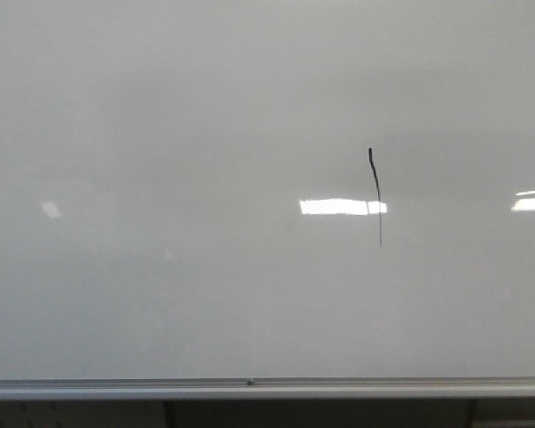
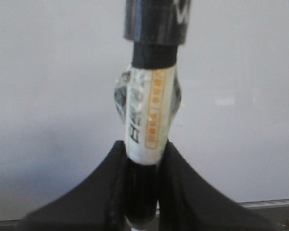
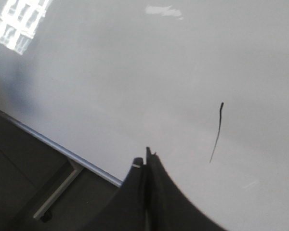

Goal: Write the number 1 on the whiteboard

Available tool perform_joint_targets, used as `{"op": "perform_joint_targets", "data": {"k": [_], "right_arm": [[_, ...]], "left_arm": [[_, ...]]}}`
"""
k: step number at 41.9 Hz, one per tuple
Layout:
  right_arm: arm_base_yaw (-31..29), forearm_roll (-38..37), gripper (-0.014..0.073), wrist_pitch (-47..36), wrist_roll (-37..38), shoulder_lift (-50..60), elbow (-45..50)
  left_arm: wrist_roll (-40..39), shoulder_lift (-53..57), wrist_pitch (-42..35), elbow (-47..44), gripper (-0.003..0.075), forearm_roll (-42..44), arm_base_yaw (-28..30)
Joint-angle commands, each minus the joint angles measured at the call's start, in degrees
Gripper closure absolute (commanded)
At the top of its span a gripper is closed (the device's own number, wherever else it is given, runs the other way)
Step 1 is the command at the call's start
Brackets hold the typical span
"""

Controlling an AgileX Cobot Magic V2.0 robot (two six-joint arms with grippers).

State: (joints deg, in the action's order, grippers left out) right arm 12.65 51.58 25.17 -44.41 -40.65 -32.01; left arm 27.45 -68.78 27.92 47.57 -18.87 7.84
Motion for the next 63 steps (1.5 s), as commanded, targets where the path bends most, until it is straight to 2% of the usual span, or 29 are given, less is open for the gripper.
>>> {"op": "perform_joint_targets", "data": {"k": [1, 21, 39, 54, 58, 63], "right_arm": [[0.0, 2.0, 0.0654, -6.8, 0.8, 2.0, 1.0], [0.0, 2.0, 0.0654, -7.8, 0.7, 2.3, 2.0], [0.0, 2.0, 0.0654, -7.9, 0.7, 2.3, 2.0], [0.0, 2.0, 0.0654, -7.9, 0.7, 2.3, 2.0], [0.0, 2.0, 0.0654, -7.9, 0.7, 2.3, 2.0], [0.0, 2.0, 0.0654, -7.9, 0.7, 2.3, 2.0]], "left_arm": [[-0.5, 0.2, -5.9, 0.3, 0.0741, 0.4, 0.1], [-0.5, -18.3, -13.7, 0.2, 0.0741, 0.2, 0.1], [-0.5, -20.7, -20.9, 0.2, 0.074, -2.1, 0.0], [-0.5, -24.8, -21.7, 0.4, 0.074, -2.1, -0.1], [-0.5, -24.8, -21.8, 0.4, 0.0715, -2.1, -0.1], [-0.5, -24.8, -21.8, 0.4, 0.062, -2.1, -0.1]]}}
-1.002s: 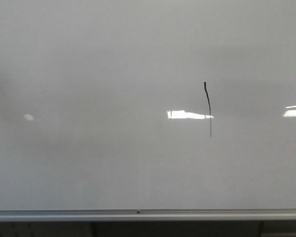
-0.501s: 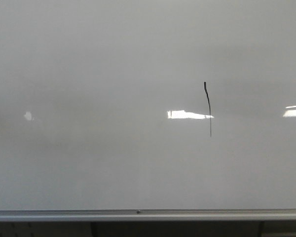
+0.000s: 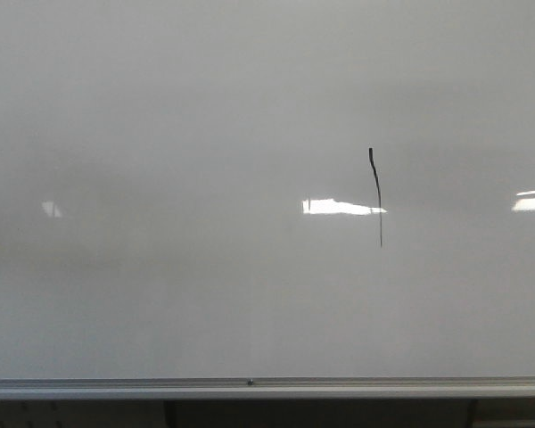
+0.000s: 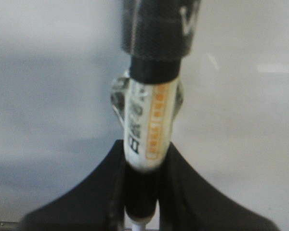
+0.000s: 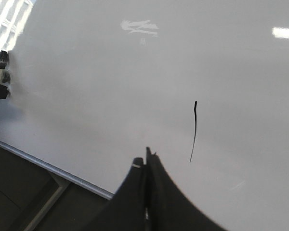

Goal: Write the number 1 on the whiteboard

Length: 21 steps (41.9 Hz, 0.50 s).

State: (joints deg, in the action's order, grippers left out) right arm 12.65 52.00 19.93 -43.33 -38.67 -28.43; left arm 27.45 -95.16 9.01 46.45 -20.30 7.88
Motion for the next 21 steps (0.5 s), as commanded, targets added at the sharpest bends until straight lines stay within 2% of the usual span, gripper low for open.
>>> {"op": "perform_joint_targets", "data": {"k": [1, 14, 18, 21], "right_arm": [[0.0, 1.5, 0.0654, -2.7, -0.3, 0.3, -1.6], [0.0, 1.5, 0.0654, -2.7, -0.3, 0.3, -1.6], [0.0, 1.5, 0.0654, -2.7, -0.3, 0.3, -1.6], [0.0, 1.5, 0.0654, -2.9, -0.3, 0.3, -1.6]], "left_arm": [[-0.5, 1.6, -3.0, 1.6, 0.0599, -0.7, -0.1], [-0.5, 1.6, -4.1, 1.6, 0.0307, -0.7, -0.1], [-0.5, 1.9, -3.1, 1.6, 0.0259, -0.1, -0.1], [-0.5, 3.5, -0.2, 1.6, 0.0257, 2.1, 0.0]]}}
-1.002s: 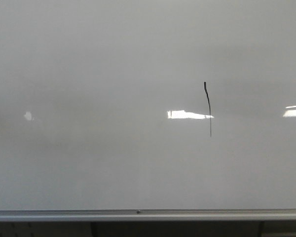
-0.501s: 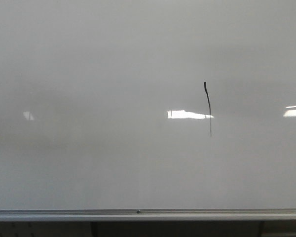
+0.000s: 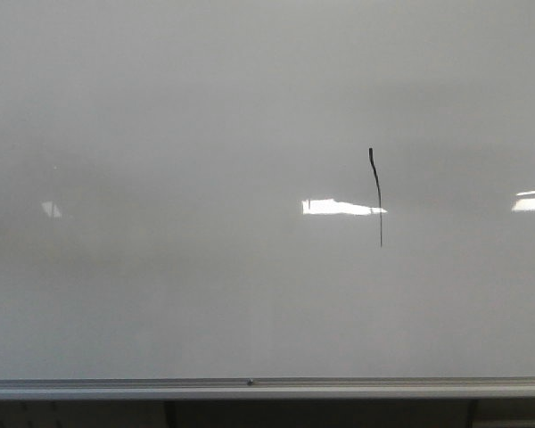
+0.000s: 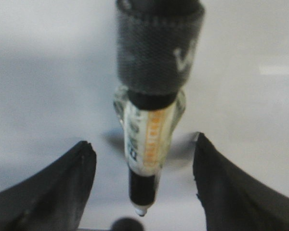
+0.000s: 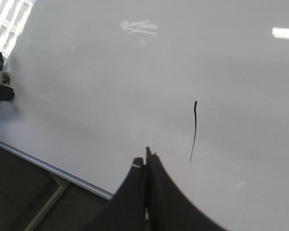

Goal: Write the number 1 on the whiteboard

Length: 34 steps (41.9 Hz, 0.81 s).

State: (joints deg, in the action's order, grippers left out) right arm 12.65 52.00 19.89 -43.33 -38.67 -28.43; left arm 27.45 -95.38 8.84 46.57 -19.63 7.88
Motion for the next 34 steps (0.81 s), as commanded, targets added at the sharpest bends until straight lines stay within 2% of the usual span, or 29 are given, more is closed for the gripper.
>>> {"op": "perform_joint_targets", "data": {"k": [1, 6, 10, 12, 19, 22, 25, 27, 29, 34], "right_arm": [[0.0, 1.5, 0.0654, -3.0, -0.3, 0.3, -1.6], [0.0, 1.5, 0.0654, -3.8, -0.3, 0.3, -1.6], [0.0, 1.5, 0.0654, -4.3, -0.3, 0.3, -1.6], [0.0, 1.5, 0.0654, -4.3, -0.3, 0.3, -1.6], [0.0, 1.5, 0.0654, -4.5, -0.3, 0.3, -1.6], [0.0, 1.5, 0.0654, -5.3, -0.3, 0.3, -1.6], [0.0, 1.5, 0.0654, -7.0, -0.3, 0.3, -1.6], [0.0, 1.5, 0.0654, -8.6, -0.3, 0.3, -1.6], [0.0, 1.7, 0.0654, -10.1, -0.3, 0.3, -1.6], [0.0, 1.7, 0.0654, -11.5, -0.3, 0.3, -1.6]], "left_arm": [[-0.5, 4.4, 0.9, 1.4, 0.0261, 2.4, 0.0], [-0.6, 9.3, 5.6, 1.4, 0.0305, 3.9, 0.3], [-0.6, 14.1, 9.0, 1.4, 0.0406, 4.0, 1.2], [-0.6, 16.2, 10.8, 1.4, 0.0431, 4.2, 1.8], [-0.6, 24.2, 19.0, 1.4, 0.0447, 4.2, 2.9], [-0.6, 27.0, 21.4, 1.4, 0.05, 3.0, 2.5], [-0.6, 29.6, 22.6, 1.1, 0.06, 2.5, 1.5], [-0.6, 31.4, 22.9, 0.6, 0.0694, 2.5, 0.3], [-0.5, 32.9, 23.2, 0.0, 0.0739, 2.5, -1.0], [-0.5, 37.7, 23.1, -2.1, 0.0741, 2.6, -4.6]]}}
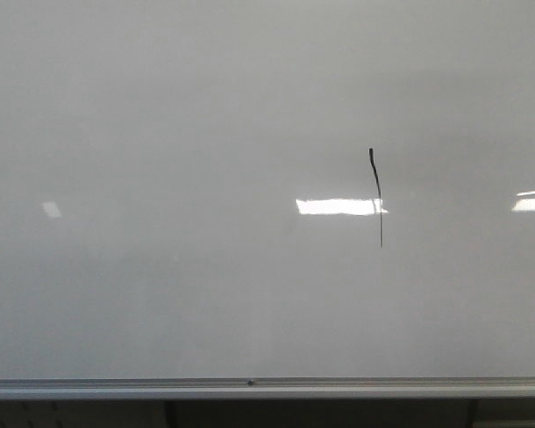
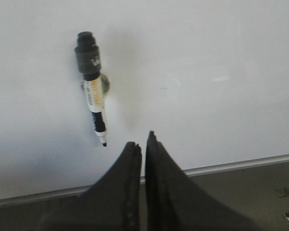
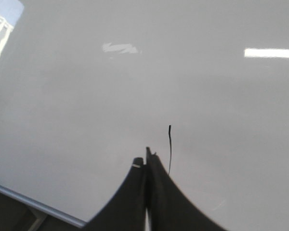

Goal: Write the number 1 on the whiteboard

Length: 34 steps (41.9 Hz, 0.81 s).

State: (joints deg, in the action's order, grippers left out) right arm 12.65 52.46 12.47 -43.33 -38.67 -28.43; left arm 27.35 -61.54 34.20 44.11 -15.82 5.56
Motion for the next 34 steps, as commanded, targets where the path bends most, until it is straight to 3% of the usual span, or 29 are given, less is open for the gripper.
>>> {"op": "perform_joint_targets", "data": {"k": [1, 8, 18, 34], "right_arm": [[0.0, 1.3, 0.0654, -4.1, -0.3, 0.3, -1.6], [0.0, 1.3, 0.0654, -2.7, -0.3, 0.3, -1.6], [0.0, 1.3, 0.0654, -2.6, -0.3, 0.3, -1.6], [0.0, 1.3, 0.0654, -2.6, -0.3, 0.3, -1.6]], "left_arm": [[-0.4, 4.8, -2.2, -0.1, 0.0741, -1.2, -2.9], [-0.4, 18.5, -2.6, -5.5, 0.0741, -5.4, -8.0], [-0.4, 36.6, -1.8, -9.3, 0.0741, -8.1, -8.7], [-0.4, 41.0, -1.9, -9.3, 0.0741, -9.8, -8.7]]}}
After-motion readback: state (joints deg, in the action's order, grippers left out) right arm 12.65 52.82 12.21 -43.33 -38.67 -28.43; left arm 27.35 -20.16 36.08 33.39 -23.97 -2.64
